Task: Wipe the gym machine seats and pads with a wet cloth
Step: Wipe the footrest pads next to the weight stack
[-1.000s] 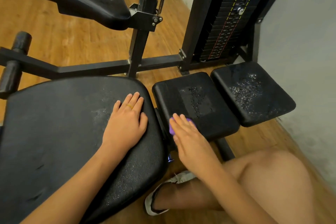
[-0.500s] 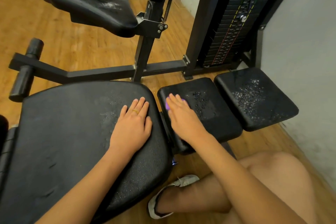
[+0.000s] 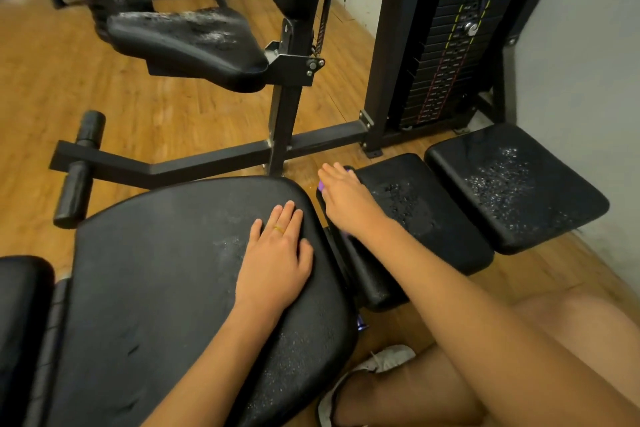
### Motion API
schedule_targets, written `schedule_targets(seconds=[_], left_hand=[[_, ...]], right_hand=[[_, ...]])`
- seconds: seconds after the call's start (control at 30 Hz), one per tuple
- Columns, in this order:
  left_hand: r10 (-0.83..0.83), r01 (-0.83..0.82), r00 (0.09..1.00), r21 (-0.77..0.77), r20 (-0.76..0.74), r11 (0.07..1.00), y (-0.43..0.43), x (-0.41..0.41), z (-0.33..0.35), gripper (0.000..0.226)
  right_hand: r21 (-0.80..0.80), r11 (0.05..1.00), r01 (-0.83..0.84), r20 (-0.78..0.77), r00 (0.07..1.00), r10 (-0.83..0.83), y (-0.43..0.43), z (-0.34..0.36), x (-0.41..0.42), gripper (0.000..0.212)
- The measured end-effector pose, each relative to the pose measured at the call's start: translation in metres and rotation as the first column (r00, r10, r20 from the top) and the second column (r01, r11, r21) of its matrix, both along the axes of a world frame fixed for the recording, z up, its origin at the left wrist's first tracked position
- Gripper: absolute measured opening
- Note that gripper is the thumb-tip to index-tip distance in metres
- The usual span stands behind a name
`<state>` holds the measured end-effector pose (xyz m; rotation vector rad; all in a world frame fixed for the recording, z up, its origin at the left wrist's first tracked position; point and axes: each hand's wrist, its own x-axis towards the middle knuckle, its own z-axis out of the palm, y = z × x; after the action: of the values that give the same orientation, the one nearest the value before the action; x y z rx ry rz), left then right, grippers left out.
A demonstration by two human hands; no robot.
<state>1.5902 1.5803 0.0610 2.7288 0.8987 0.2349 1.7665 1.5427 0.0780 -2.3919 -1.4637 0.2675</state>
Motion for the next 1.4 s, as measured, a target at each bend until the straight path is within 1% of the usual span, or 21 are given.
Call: schedule_targets(seconds=[0.1, 0.17, 0.27, 0.33, 0.43, 0.5, 0.57, 0.6, 0.67, 0.73, 0.8, 0.83, 0.87, 0.93, 1.03, 1.1, 1.17, 1.27, 1.33, 1.4], left_hand=[[0.008, -0.008, 1.000, -0.008, -0.006, 1.000, 0.002, -0.005, 0.003, 0.055], [0.006, -0.006, 1.000, -0.006, 0.002, 1.000, 0.003, -0.006, 0.005, 0.054], [0.004, -0.004, 1.000, -0.002, 0.008, 1.000, 0.000, -0.004, 0.008, 0.054], [0.006, -0.006, 1.000, -0.003, 0.008, 1.000, 0.000, -0.007, 0.008, 0.054], [0.009, -0.009, 1.000, -0.009, 0.014, 1.000, 0.003, -0.010, 0.006, 0.054], [0.005, -0.005, 1.000, -0.004, 0.020, 1.000, 0.003, -0.009, 0.006, 0.054], [-0.001, 0.001, 1.000, -0.007, 0.029, 1.000, 0.004, -0.007, 0.005, 0.054], [-0.002, 0.003, 1.000, -0.009, 0.029, 1.000, 0.004, -0.007, 0.004, 0.054], [0.001, -0.001, 1.000, -0.004, 0.030, 1.000, 0.002, -0.007, 0.002, 0.053], [0.009, -0.009, 1.000, -0.005, 0.028, 1.000, 0.001, -0.008, 0.001, 0.053], [0.010, -0.010, 1.000, -0.008, 0.027, 1.000, 0.001, -0.007, 0.001, 0.053], [0.009, -0.009, 1.000, -0.007, 0.026, 1.000, 0.001, -0.007, 0.001, 0.053], [0.008, -0.008, 1.000, -0.005, 0.024, 1.000, 0.001, -0.006, 0.001, 0.054], [0.008, -0.008, 1.000, 0.004, 0.016, 1.000, 0.002, -0.005, 0.001, 0.055], [0.011, -0.012, 1.000, 0.014, 0.017, 1.000, 0.001, -0.006, 0.001, 0.060], [0.006, -0.007, 1.000, 0.012, 0.019, 1.000, 0.000, -0.007, 0.002, 0.061], [-0.001, 0.001, 1.000, 0.004, 0.008, 1.000, -0.001, -0.006, 0.003, 0.062], [-0.003, 0.003, 1.000, 0.004, -0.002, 1.000, -0.002, -0.005, 0.004, 0.062], [-0.003, 0.003, 1.000, 0.003, -0.008, 1.000, -0.001, -0.006, 0.004, 0.063], [0.000, 0.000, 1.000, -0.001, -0.008, 1.000, 0.001, -0.006, 0.005, 0.063]], right_hand=[[-0.023, 1.000, 0.003, -0.001, 1.000, -0.003, 0.015, 0.007, -0.002, 0.031], [-0.044, 0.999, 0.005, 0.003, 1.000, -0.005, 0.001, 0.011, -0.009, 0.037], [-0.037, 0.999, -0.002, -0.016, 1.000, 0.001, -0.039, 0.014, -0.023, 0.046], [-0.014, 1.000, -0.018, -0.059, 0.998, 0.017, -0.075, 0.013, -0.039, 0.051], [0.040, 0.997, -0.060, -0.109, 0.992, 0.064, -0.134, 0.009, -0.058, 0.051], [0.032, 0.995, -0.098, -0.063, 0.993, 0.100, -0.165, 0.002, -0.053, 0.049], [0.008, 0.995, -0.099, -0.025, 0.995, 0.099, -0.189, -0.001, -0.031, 0.048], [-0.004, 0.998, -0.066, -0.008, 0.998, 0.066, -0.197, -0.001, -0.016, 0.046], [-0.023, 0.998, 0.061, 0.003, 0.998, -0.061, -0.210, 0.001, 0.017, 0.046], [-0.008, 0.973, 0.231, 0.000, 0.973, -0.231, -0.216, 0.000, 0.041, 0.046], [-0.008, 0.944, 0.329, 0.027, 0.944, -0.329, -0.208, 0.000, 0.041, 0.045], [-0.002, 0.946, 0.323, 0.059, 0.945, -0.322, -0.201, 0.001, 0.032, 0.044], [0.011, 0.961, 0.275, 0.089, 0.957, -0.275, -0.192, 0.000, 0.016, 0.041], [0.052, 0.992, 0.111, 0.130, 0.985, -0.117, -0.173, -0.002, -0.026, 0.041], [0.039, 0.992, -0.120, 0.088, 0.989, 0.117, -0.151, -0.007, -0.079, 0.047], [0.071, 0.986, -0.153, 0.050, 0.987, 0.150, -0.149, -0.004, -0.085, 0.048], [0.057, 0.993, -0.101, -0.019, 0.995, 0.102, -0.160, 0.004, -0.066, 0.049], [0.032, 0.998, 0.058, 0.009, 0.998, -0.058, -0.182, 0.009, -0.018, 0.046], [0.029, 0.981, 0.192, 0.007, 0.981, -0.193, -0.192, 0.012, 0.012, 0.045], [0.026, 0.961, 0.276, 0.000, 0.961, -0.276, -0.192, 0.011, 0.024, 0.046]])
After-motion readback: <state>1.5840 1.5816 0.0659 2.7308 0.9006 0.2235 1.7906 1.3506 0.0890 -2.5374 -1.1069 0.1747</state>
